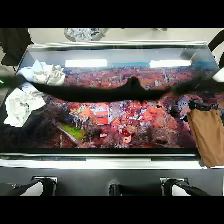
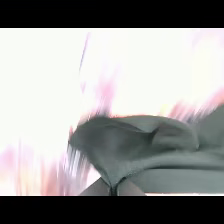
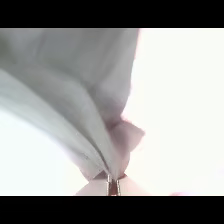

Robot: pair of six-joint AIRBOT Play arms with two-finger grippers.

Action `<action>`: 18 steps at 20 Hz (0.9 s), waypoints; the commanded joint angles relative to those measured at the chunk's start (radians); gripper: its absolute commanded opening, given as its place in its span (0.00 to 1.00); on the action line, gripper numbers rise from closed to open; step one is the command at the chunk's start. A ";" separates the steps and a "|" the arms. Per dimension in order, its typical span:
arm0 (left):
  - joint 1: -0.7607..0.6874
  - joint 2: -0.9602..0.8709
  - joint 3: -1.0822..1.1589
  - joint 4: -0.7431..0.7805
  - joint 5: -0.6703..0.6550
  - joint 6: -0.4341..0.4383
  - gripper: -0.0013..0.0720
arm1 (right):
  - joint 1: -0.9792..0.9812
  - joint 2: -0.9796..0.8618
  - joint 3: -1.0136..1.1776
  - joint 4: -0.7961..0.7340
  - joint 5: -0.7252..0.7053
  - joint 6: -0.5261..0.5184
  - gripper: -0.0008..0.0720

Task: Fold the shirts.

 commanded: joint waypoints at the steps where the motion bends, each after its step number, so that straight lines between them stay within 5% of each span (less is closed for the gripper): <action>1: -0.017 0.207 0.309 0.007 0.188 -0.035 0.06 | -0.001 0.241 0.319 -0.140 -0.290 -0.065 0.07; 4: -0.017 0.344 0.354 0.008 0.236 -0.085 0.06 | -0.001 0.426 0.344 -0.166 -0.465 -0.066 0.07; 8: -0.017 0.444 0.354 0.025 0.196 -0.085 0.06 | -0.001 0.555 0.344 -0.182 -0.295 -0.060 0.07; 12: -0.017 0.443 0.354 0.064 0.138 -0.085 0.06 | -0.001 0.573 0.344 -0.264 -0.186 0.058 0.07; 18: -0.017 0.237 0.296 0.145 -0.148 -0.079 0.06 | -0.001 0.325 0.344 -0.285 0.197 0.064 0.06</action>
